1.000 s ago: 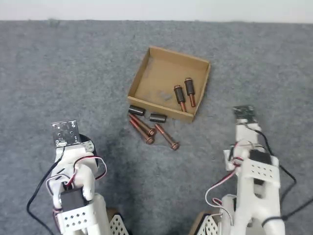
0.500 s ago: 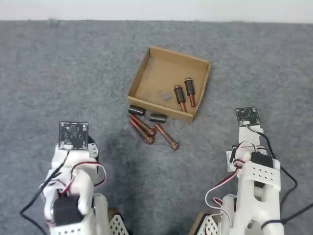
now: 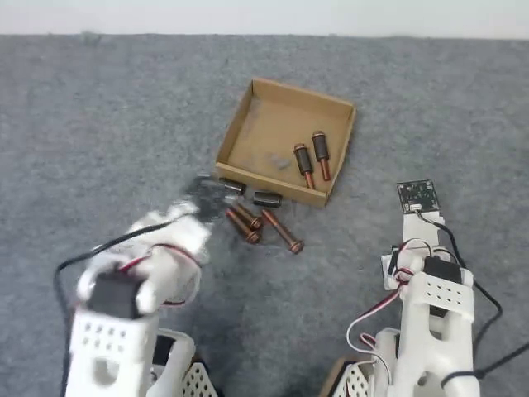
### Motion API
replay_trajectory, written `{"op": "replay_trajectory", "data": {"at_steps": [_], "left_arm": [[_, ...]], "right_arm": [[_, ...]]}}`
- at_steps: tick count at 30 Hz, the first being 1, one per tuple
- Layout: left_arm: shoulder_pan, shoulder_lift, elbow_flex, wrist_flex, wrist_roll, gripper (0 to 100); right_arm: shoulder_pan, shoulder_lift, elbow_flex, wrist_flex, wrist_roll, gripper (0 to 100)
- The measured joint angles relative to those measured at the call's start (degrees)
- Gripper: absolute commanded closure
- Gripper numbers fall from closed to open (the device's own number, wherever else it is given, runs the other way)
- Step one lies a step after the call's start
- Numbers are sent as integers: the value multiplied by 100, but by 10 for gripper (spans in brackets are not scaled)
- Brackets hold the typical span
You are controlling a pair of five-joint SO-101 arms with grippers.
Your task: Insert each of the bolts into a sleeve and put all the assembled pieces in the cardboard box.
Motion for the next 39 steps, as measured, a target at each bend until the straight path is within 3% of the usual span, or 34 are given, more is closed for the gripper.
{"op": "replay_trajectory", "data": {"at_steps": [10,17,29,39], "left_arm": [[2426,457,0,334,-378,870],[2330,756,0,-413,-475,870],[2303,4202,-1732,-510,-598,833],[2303,5811,-2435,-642,-2154,845]], "right_arm": [[0,0,0,0,0,991],[0,0,0,0,0,991],[0,0,0,0,0,991],[0,0,0,0,264,991]]}}
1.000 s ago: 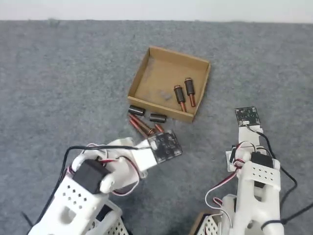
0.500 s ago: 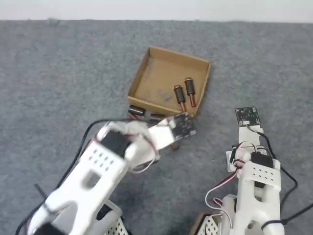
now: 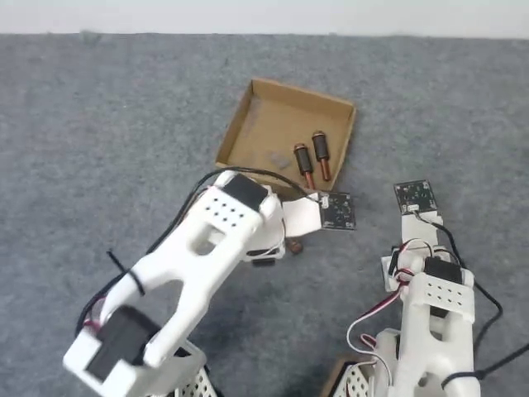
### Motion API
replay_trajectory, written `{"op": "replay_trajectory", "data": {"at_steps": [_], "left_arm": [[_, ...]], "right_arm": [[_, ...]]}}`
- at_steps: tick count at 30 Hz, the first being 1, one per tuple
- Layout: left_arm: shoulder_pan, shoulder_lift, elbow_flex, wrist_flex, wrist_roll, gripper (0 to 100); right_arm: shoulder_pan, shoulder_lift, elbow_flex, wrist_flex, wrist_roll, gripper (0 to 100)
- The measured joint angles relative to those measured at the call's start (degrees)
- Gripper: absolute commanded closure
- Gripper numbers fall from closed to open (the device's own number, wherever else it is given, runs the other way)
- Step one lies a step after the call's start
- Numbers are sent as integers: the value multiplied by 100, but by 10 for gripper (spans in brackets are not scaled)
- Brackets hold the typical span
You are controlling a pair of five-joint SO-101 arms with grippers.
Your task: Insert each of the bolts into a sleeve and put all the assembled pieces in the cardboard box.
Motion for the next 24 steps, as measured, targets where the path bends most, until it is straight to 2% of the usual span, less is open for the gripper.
{"op": "replay_trajectory", "data": {"at_steps": [14,19,24], "left_arm": [[536,1284,-97,-1336,-149,845],[281,1934,-712,-1380,-202,846],[185,2145,-1169,-1073,-404,879]], "right_arm": [[0,0,0,0,26,991],[0,0,0,0,26,991],[0,0,0,0,26,991]]}}
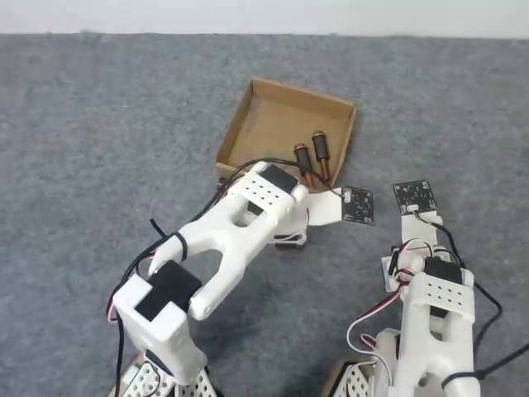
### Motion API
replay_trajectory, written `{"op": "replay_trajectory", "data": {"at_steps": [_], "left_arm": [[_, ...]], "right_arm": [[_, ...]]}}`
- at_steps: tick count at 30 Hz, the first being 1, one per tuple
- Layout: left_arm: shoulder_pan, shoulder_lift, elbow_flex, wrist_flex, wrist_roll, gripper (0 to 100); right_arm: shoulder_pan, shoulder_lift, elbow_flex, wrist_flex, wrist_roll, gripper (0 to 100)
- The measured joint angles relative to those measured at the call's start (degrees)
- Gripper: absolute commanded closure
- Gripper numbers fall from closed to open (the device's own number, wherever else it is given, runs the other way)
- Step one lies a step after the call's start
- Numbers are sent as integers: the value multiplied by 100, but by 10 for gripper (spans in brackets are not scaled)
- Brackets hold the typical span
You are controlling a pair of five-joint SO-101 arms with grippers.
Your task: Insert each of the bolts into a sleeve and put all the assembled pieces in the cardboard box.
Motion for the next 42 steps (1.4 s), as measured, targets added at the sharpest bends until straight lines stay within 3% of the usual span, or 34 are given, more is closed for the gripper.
{"op": "replay_trajectory", "data": {"at_steps": [18,27,33,42], "left_arm": [[246,782,-422,-62,-246,882],[431,809,-440,-123,105,989],[598,818,-431,-105,993,988],[932,211,-422,53,3297,988]], "right_arm": [[0,0,0,0,0,991],[-44,0,0,0,0,991],[-132,0,0,-9,0,991],[-132,-26,-18,-35,-18,991]]}}
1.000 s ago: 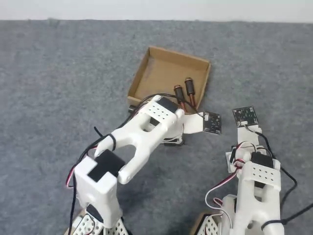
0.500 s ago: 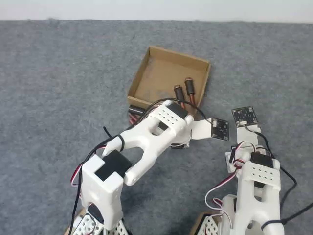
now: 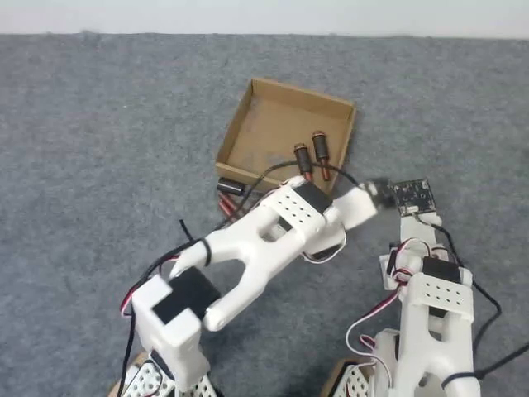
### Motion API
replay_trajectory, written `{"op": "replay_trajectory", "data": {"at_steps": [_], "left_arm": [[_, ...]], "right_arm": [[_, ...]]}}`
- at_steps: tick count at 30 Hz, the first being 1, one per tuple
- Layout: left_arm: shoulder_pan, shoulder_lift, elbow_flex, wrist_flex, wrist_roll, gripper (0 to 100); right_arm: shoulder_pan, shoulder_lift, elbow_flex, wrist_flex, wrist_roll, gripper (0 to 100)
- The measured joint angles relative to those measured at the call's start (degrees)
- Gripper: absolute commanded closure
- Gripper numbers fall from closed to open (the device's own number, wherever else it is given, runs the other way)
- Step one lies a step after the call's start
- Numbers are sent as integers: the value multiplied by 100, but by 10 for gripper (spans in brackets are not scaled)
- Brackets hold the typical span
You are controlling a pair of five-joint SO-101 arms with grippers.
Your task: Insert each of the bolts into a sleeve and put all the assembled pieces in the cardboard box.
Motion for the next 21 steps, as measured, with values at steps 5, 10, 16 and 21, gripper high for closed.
{"op": "replay_trajectory", "data": {"at_steps": [5,10,16,21], "left_arm": [[-273,-360,0,422,941,988],[-958,-686,0,747,1547,988],[-1723,-1248,193,914,2092,988],[-2444,-1829,1055,633,2321,988]], "right_arm": [[0,-79,44,-35,18,991],[0,-79,44,-35,18,991],[0,-79,44,-35,18,991],[0,-79,44,-35,18,991]]}}
